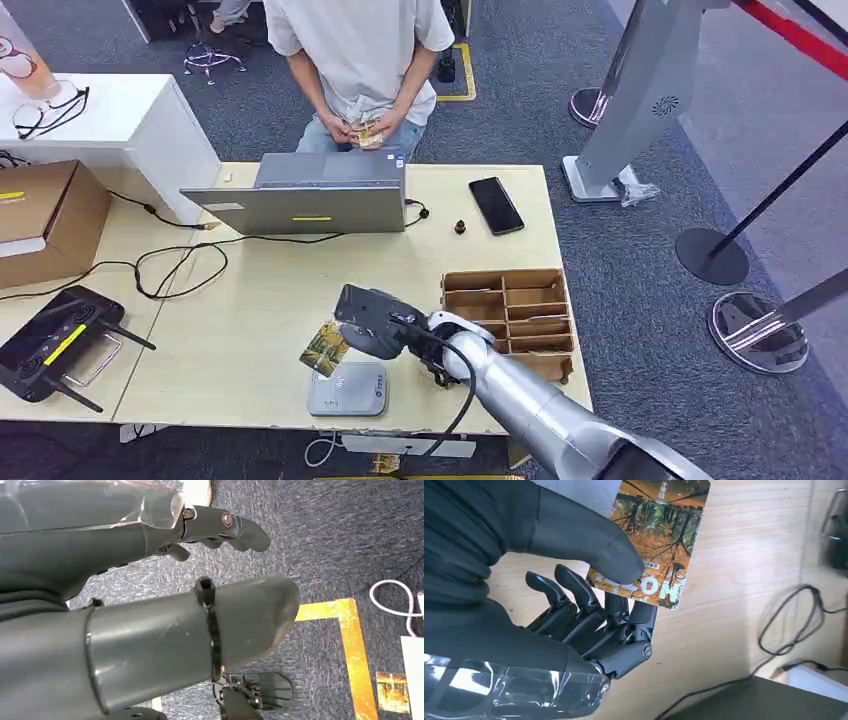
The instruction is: Pass the card to the sensor for recognition and then transmit it.
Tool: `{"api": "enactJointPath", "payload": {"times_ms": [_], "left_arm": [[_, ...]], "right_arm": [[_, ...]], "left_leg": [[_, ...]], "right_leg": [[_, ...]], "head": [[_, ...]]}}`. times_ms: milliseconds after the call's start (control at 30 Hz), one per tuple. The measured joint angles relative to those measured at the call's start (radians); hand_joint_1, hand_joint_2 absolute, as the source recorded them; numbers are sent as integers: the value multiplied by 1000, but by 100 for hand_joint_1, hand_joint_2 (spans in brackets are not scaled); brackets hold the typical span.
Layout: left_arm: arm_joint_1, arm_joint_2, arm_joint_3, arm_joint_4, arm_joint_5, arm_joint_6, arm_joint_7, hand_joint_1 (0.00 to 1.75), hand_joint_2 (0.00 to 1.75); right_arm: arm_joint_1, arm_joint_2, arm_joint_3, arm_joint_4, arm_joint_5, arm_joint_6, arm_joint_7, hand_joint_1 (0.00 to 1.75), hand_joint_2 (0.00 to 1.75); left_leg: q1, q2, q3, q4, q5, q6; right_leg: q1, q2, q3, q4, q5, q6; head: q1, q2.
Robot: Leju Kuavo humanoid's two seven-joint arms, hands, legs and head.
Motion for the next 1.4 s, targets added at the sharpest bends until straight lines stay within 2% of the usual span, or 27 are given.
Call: {"api": "enactJointPath", "payload": {"times_ms": [400, 567, 733, 1133, 1400], "left_arm": [[3, 3, 0, 0, 9, 11, -15, 0, 0], [6, 4, 0, 0, 12, 16, -18, 0, 0], [10, 6, 0, 0, 14, 18, -25, 0, 0], [16, 6, 1, 0, 15, 29, -31, 0, 0], [16, 6, 2, 0, 15, 33, -36, 0, 0]], "right_arm": [[8, -26, -42, -97, -26, -8, -36, 175, 175], [9, -34, -57, -136, -18, -34, -61, 175, 175], [9, -39, -70, -176, 5, -84, -73, 175, 175], [4, -40, -110, -262, 150, -256, -93, 175, 175], [-19, -34, -140, -283, 282, -403, -97, 175, 175]], "left_leg": [[0, 0, 0, 0, 0, 0], [0, 0, 0, 0, 0, 0], [0, 0, 0, 0, 0, 0], [0, 0, 0, 0, 0, 0], [0, 0, 0, 0, 0, 0]], "right_leg": [[0, 0, 0, 0, 0, 0], [0, 0, 0, 0, 0, 0], [0, 0, 0, 0, 0, 0], [0, 0, 0, 0, 0, 0], [0, 0, 0, 0, 0, 0]], "head": [[0, 0], [0, 0], [0, 0], [0, 0], [0, 0]]}}
